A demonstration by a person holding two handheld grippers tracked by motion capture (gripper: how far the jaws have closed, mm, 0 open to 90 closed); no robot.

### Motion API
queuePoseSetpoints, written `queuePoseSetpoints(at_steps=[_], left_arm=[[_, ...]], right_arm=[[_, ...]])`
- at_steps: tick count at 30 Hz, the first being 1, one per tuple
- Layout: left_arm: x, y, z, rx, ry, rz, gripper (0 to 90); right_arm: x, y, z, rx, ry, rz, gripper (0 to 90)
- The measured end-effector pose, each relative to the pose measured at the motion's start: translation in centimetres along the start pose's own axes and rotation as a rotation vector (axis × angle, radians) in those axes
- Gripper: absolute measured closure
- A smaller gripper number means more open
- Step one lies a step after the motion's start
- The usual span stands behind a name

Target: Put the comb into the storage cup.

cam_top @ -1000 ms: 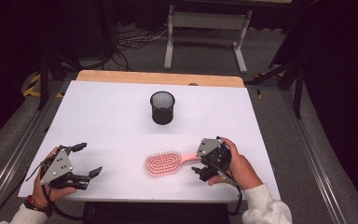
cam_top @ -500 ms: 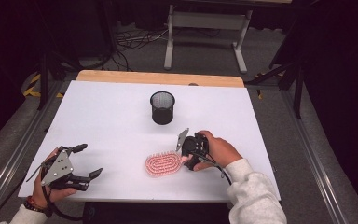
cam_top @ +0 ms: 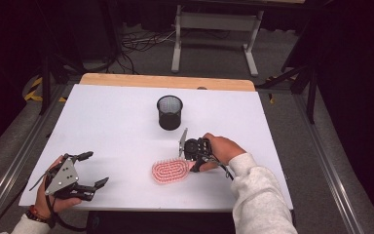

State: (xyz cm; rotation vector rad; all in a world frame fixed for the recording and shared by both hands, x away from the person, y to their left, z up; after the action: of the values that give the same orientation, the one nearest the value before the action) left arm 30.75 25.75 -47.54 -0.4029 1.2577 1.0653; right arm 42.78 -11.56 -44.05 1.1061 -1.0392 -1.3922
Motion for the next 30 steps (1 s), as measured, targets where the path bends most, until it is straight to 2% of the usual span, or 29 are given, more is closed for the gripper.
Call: queuePoseSetpoints(at_steps=[5, 8, 9, 14, 16, 17, 20, 22, 27, 30], left_arm=[[0.0, 0.0, -0.1, 0.005, -0.001, 0.002, 7.9], [0.0, 0.0, 0.0, 0.005, 0.0, 0.001, 8.0], [0.0, 0.0, 0.0, 0.005, 0.0, 0.001, 8.0], [0.1, 0.0, 0.0, 0.006, 0.001, 0.0, 8.1], [0.1, 0.0, 0.1, 0.005, 0.006, 0.0, 8.1], [0.1, 0.0, 0.1, 0.004, 0.007, 0.0, 8.1], [0.0, 0.0, 0.1, 0.003, 0.008, -0.001, 8.1], [0.1, 0.0, 0.1, 0.003, 0.013, -0.005, 8.1], [0.1, 0.0, 0.1, -0.001, 0.013, -0.005, 8.1], [0.1, 0.1, 0.2, -0.002, 0.013, -0.002, 8.1]], right_arm=[[-0.4, 0.0, 0.1, -0.024, 0.036, 0.036, 64.9], [-0.4, -0.1, 0.6, -0.014, 0.077, 0.04, 70.1], [-0.4, -0.1, 0.6, -0.014, 0.077, 0.04, 70.1], [0.4, -0.1, 1.2, 0.041, 0.116, -0.015, 70.2], [0.8, -0.1, 1.5, 0.049, 0.112, -0.064, 70.2], [0.9, -0.2, 1.5, 0.054, 0.126, -0.086, 70.2], [1.1, -0.2, 2.0, 0.072, 0.136, -0.11, 70.3], [1.2, -0.2, 2.1, 0.08, 0.139, -0.144, 70.3], [1.4, -0.2, 2.2, 0.101, 0.134, -0.187, 70.2], [1.7, -0.6, 2.3, 0.115, 0.131, -0.244, 70.3]])
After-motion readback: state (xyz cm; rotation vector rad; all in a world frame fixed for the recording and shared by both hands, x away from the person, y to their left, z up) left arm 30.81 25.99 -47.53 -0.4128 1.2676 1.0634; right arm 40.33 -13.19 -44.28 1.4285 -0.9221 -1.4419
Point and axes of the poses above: each handheld gripper's, and its own axes: y roughly backward along the jaws, x roughly out of its underside, z roughly to its left, the point moved 1 cm from there along -y, roughly forward along the jaws, and after that the axes turned 15 degrees about -x, right-handed, at the moved point
